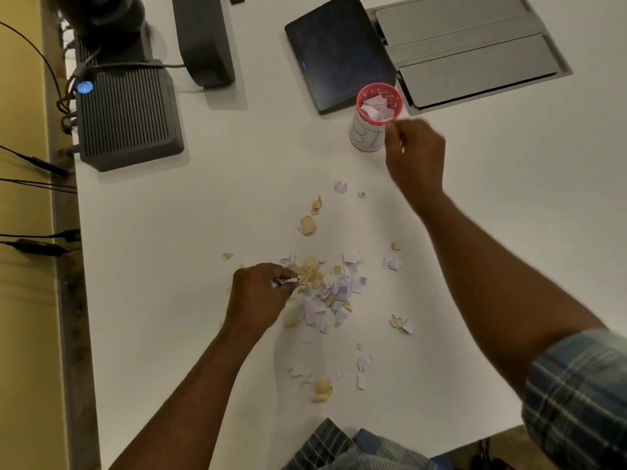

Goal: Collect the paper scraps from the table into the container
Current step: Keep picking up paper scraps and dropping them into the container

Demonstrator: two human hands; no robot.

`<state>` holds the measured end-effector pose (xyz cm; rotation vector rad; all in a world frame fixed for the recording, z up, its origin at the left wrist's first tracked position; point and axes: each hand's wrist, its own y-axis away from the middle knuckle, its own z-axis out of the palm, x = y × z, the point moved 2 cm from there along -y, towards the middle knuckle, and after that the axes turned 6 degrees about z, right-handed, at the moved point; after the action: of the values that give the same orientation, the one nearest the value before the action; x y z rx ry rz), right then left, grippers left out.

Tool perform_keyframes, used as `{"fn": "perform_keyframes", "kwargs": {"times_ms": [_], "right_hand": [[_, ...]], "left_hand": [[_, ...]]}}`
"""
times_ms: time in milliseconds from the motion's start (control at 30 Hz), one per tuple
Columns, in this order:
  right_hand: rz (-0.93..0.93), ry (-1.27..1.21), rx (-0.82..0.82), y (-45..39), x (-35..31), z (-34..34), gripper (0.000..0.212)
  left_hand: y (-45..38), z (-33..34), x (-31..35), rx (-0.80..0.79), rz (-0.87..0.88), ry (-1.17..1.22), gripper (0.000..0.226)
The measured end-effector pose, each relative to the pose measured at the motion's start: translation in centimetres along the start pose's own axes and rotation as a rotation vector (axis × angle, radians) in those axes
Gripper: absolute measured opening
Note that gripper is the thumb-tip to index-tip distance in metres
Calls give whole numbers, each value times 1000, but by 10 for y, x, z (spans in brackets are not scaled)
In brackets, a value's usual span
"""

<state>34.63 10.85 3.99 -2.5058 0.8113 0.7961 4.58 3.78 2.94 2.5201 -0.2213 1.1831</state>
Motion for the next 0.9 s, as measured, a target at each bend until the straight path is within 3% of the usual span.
{"fn": "perform_keyframes", "kwargs": {"times_ms": [67,167,333,500,700,900], "right_hand": [[66,-72,-37,42,30,7,36],[127,-4,-226,95,68,16,49],[-13,186,-441,139,101,13,76],[-109,417,-479,145,100,16,87],[-138,455,-475,144,103,18,82],[-134,442,-482,142,103,19,84]], "left_hand": [[-5,0,6,-1,10,16,11],[-17,-1,16,1,-21,99,12],[-45,4,47,-2,-17,192,16],[-87,16,83,48,71,165,20],[-153,35,144,104,157,135,22],[-226,61,189,73,377,-271,23]]}}
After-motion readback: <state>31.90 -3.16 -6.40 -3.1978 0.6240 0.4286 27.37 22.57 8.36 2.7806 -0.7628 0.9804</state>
